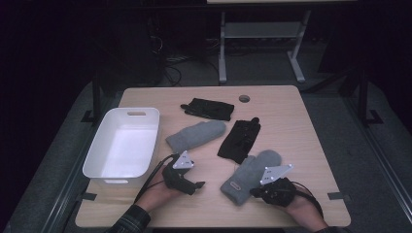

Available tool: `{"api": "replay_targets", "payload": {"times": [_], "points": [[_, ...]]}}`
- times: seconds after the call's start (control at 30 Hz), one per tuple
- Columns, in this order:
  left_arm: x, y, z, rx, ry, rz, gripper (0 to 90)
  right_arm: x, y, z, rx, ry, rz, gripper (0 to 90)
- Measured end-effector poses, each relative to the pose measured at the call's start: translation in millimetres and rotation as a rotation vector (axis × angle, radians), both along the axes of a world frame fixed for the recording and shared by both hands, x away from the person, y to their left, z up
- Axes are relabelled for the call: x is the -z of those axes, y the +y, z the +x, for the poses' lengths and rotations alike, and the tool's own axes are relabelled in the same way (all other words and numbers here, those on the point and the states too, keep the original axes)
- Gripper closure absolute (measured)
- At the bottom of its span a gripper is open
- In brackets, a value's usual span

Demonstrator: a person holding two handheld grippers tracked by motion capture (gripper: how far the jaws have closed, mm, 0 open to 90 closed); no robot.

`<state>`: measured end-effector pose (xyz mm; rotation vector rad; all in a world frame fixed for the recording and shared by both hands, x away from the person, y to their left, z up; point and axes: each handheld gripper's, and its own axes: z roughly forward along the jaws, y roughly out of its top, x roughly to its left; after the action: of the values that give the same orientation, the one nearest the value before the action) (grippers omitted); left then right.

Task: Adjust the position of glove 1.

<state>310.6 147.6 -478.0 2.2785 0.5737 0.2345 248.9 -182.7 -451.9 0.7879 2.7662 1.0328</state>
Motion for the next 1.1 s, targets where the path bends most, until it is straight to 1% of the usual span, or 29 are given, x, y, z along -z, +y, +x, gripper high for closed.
{"api": "replay_targets", "payload": {"times": [0.17,0.2,0.27,0.3,0.37,0.43,0.53,0.63,0.77,0.87,0.93,1.0,1.1], "points": [[-0.1,0.0,0.1,0.001,0.000,0.001,12.2,0.9,12.5,4.6,-0.025,0.010,0.014,90.0],[-0.1,0.0,0.1,0.001,0.000,0.001,12.2,1.3,14.6,6.0,-0.034,0.003,0.010,90.0],[0.0,0.0,0.1,0.001,-0.001,0.000,12.2,0.9,18.6,6.7,-0.036,0.008,0.012,90.0],[0.1,0.0,0.1,0.002,-0.002,0.000,12.2,0.6,20.3,7.3,-0.047,0.005,0.011,90.0],[0.0,0.0,0.2,0.002,-0.002,0.001,12.2,-0.5,19.9,6.3,-0.049,0.002,0.018,90.0],[0.0,0.0,0.2,0.002,-0.002,0.001,12.2,-3.2,15.3,4.7,-0.045,-0.006,0.029,90.0],[0.1,-0.1,0.2,0.002,-0.002,0.000,12.2,-7.1,6.3,4.3,-0.022,-0.015,0.052,90.0],[0.1,-0.1,0.2,0.002,-0.002,0.000,12.2,-9.9,-2.8,4.2,0.007,-0.023,0.061,90.0],[0.1,-0.1,0.1,0.002,-0.002,0.000,12.2,-15.6,-15.5,4.5,0.037,-0.049,0.075,90.0],[-0.1,0.2,0.7,0.006,-0.009,0.004,12.2,-20.1,-28.5,5.3,0.077,-0.063,0.086,88.5],[-0.1,0.1,0.7,0.006,-0.008,0.003,12.2,-21.7,-37.0,6.5,0.113,-0.062,0.095,87.3],[-0.1,0.2,0.6,0.006,-0.008,0.003,12.2,-22.5,-45.0,8.7,0.136,-0.071,0.097,86.3],[-0.1,0.2,0.6,0.006,-0.008,0.003,12.2,-23.8,-55.2,11.3,0.168,-0.092,0.099,82.4]]}}
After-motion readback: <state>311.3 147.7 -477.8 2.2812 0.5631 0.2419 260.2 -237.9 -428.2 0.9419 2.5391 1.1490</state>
